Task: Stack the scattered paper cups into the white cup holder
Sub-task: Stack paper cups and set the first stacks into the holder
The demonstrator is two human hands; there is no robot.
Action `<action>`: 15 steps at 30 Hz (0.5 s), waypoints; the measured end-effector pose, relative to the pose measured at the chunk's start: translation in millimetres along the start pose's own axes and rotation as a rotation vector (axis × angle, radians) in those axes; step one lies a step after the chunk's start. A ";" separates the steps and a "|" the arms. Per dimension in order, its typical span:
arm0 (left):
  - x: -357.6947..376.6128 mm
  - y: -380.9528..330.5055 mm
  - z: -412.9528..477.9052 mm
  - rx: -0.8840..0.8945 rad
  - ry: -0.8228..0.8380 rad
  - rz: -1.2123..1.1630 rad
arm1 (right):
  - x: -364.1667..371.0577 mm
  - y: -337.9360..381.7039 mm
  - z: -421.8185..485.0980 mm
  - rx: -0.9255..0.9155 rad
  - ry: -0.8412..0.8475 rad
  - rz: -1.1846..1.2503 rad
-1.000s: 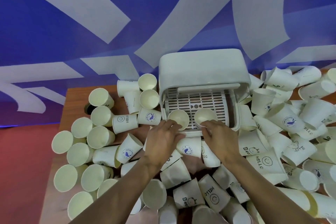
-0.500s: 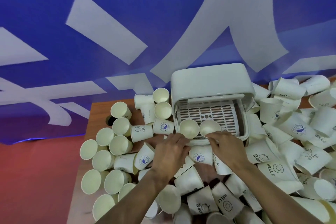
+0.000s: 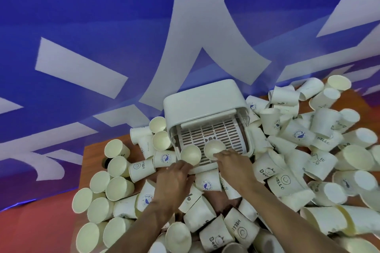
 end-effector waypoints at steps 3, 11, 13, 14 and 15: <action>3.6 -17.6 6.9 0.065 -0.008 -0.045 | -9.0 -7.9 -24.4 0.024 -0.110 0.105; 7.9 -114.5 56.1 0.288 -0.012 -0.068 | -54.1 -98.7 -97.4 0.213 -0.293 0.043; 7.8 -136.0 69.1 0.372 0.002 -0.092 | -59.8 -121.0 -113.6 0.298 -0.302 0.073; 8.4 -146.7 75.7 0.421 0.026 -0.092 | -60.5 -130.4 -122.3 0.336 -0.301 0.081; 9.8 -157.2 82.2 0.476 0.054 -0.082 | -60.0 -138.3 -130.2 0.374 -0.287 0.080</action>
Point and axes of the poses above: each hand's wrist, its own z-axis towards the middle knuckle, its own x-axis out of the palm, y = z × x, the point moved 1 cm from there along z, towards the middle knuckle, and after that the axes turned 4 degrees about y, right-handed, at the moved point
